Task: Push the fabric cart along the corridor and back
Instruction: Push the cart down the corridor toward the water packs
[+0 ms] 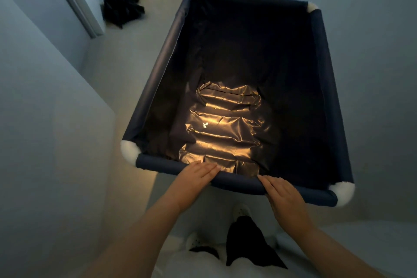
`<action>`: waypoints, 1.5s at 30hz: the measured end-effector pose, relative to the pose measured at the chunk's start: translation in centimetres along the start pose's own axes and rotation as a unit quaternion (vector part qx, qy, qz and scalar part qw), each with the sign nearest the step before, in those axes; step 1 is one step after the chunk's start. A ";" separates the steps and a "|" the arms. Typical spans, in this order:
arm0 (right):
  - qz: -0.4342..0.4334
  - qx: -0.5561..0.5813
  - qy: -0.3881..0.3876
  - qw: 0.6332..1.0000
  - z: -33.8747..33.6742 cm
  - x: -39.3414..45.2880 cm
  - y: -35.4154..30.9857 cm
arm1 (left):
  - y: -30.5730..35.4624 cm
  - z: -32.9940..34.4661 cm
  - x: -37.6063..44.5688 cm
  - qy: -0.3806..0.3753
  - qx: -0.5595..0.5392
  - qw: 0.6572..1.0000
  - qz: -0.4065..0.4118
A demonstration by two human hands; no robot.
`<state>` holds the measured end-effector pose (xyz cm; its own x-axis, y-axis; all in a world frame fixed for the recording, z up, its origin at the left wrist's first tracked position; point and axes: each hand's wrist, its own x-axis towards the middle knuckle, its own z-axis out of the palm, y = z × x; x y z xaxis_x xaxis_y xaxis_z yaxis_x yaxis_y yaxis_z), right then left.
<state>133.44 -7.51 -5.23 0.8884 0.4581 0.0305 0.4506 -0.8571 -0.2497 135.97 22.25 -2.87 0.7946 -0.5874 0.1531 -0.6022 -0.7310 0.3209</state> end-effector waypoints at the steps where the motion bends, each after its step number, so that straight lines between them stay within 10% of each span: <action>1: -0.004 -0.007 -0.005 1.000 0.2 0.1 -0.2 | -0.2 -0.2 0.0 0.007 0.000 1.000 -0.002; 21: 0.029 -0.039 0.050 0.998 -0.1 6.1 -1.2 | -4.5 -2.4 7.2 -0.031 0.068 0.996 -0.057; 45: -0.100 -0.003 -0.004 0.995 -4.4 16.0 17.6 | -2.1 1.5 20.8 -0.059 0.078 0.973 -0.210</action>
<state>155.98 -16.32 -4.87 0.7800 0.6216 0.0722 0.6191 -0.7500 -0.2328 153.62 11.08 -1.78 0.9643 -0.2545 -0.0730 -0.2378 -0.9537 0.1842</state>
